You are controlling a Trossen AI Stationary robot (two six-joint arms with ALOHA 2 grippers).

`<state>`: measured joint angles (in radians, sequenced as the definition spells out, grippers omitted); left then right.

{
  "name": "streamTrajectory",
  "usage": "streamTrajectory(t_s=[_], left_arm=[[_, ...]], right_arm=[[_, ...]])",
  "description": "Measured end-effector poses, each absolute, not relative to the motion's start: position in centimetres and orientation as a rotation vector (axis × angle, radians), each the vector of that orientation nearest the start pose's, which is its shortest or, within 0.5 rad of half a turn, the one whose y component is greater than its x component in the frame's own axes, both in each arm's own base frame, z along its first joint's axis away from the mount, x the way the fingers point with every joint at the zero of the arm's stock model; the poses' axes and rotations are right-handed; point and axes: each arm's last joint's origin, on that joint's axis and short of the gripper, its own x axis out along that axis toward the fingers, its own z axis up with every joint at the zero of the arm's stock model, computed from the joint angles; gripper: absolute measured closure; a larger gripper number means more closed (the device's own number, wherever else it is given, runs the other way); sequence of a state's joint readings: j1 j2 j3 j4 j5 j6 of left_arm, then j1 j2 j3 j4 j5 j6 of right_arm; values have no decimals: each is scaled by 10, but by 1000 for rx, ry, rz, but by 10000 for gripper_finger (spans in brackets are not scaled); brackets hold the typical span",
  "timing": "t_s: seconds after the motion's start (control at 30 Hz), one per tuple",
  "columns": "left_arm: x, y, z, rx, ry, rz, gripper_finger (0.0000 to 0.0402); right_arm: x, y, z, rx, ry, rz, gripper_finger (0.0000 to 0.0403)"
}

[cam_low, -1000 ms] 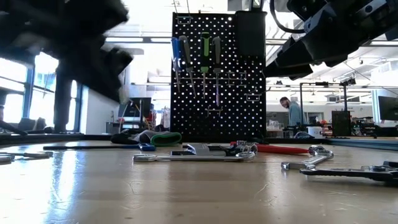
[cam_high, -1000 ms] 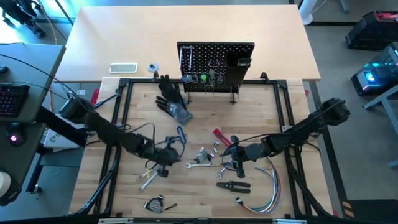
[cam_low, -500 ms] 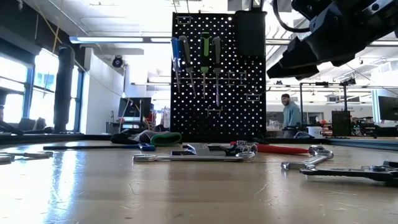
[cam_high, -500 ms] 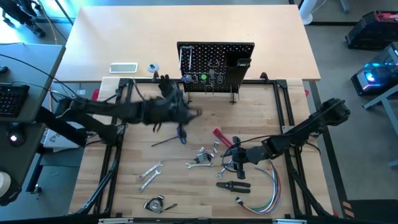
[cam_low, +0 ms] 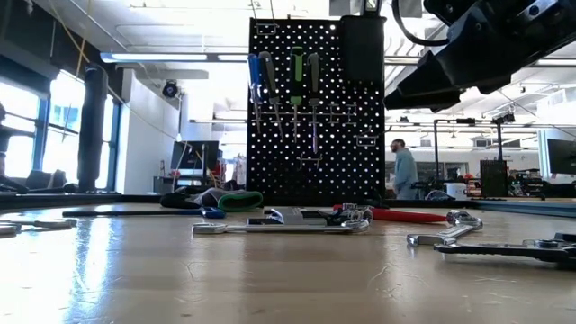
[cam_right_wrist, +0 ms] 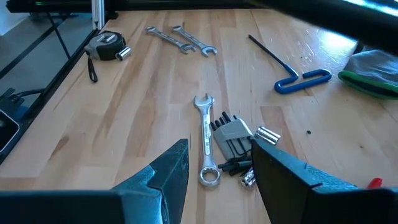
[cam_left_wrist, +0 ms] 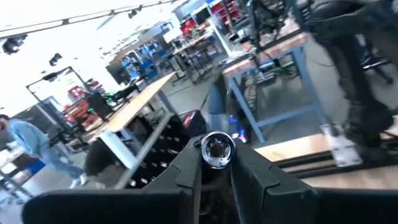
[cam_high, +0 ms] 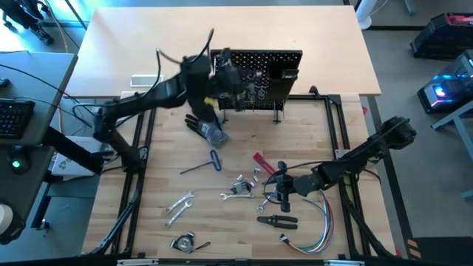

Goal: Hang tools onto peg board
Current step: Put the silver socket into the black bin on the pegboard

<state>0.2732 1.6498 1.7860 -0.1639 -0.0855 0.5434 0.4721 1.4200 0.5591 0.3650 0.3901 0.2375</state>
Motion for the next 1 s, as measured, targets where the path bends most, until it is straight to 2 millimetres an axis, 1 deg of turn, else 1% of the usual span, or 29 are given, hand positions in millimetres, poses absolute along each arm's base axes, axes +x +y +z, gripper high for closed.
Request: streamTrajectory(t_s=[0.1,0.23,0.33,0.47,0.57,0.8,1.0], left_arm=[[371,118,460,546,163,360,353],[390,133,454,555,239,360,353],[402,140,450,568,267,359,353],[412,146,443,582,294,365,353],[417,148,437,594,313,360,353],[419,150,433,597,326,357,353],[419,153,431,580,327,352,334]], right_arm=[[244,112,173,28,455,25,236],[244,112,173,19,451,27,236],[245,112,173,16,448,26,236],[245,112,174,11,445,22,236],[245,112,174,10,445,21,236],[245,112,174,6,441,6,236],[245,112,174,8,437,4,236]])
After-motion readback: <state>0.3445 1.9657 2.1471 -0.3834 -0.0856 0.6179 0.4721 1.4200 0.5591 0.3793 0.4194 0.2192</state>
